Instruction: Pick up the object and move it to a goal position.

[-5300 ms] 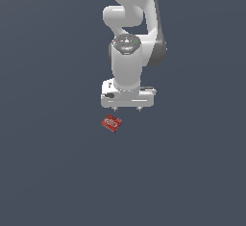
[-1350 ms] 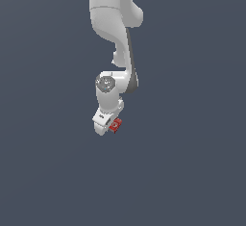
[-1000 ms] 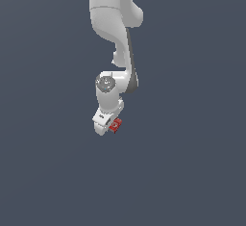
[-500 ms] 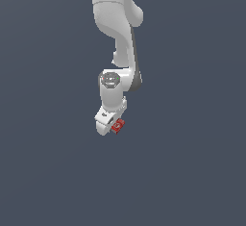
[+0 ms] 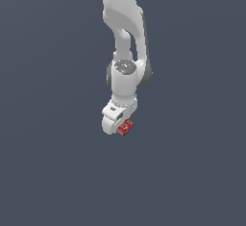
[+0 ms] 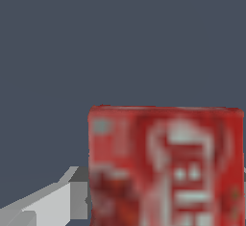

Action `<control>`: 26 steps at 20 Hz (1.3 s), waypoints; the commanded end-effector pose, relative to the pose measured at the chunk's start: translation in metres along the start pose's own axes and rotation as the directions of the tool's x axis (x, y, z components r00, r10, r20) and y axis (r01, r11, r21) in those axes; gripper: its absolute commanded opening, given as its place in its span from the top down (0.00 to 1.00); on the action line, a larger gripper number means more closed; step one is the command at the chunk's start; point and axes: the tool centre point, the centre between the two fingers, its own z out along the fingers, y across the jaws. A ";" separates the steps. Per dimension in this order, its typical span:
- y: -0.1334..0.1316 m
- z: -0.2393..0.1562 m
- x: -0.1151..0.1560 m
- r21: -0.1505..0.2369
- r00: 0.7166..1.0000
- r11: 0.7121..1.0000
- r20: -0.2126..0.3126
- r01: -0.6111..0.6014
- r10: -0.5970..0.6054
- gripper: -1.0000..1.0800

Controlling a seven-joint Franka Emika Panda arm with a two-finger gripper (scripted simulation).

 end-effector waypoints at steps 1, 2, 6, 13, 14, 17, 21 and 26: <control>0.005 -0.017 0.017 -0.041 1.000 0.999 -0.013 -0.024 0.024 1.00; 0.006 -0.024 0.023 -0.056 0.999 0.998 -0.018 -0.034 0.033 1.00; 0.013 -0.051 0.048 -0.117 0.997 0.991 -0.038 -0.070 0.066 1.00; 0.022 -0.095 0.085 -0.214 0.990 0.968 -0.073 -0.132 0.119 1.00; 0.023 -0.102 0.091 -0.227 0.989 0.964 -0.079 -0.141 0.126 1.00; 0.026 -0.121 0.106 -0.266 0.985 0.949 -0.095 -0.167 0.146 1.00; 0.029 -0.148 0.126 -0.318 0.978 0.926 -0.117 -0.202 0.173 1.00; 0.033 -0.183 0.151 -0.383 0.967 0.890 -0.149 -0.248 0.205 1.00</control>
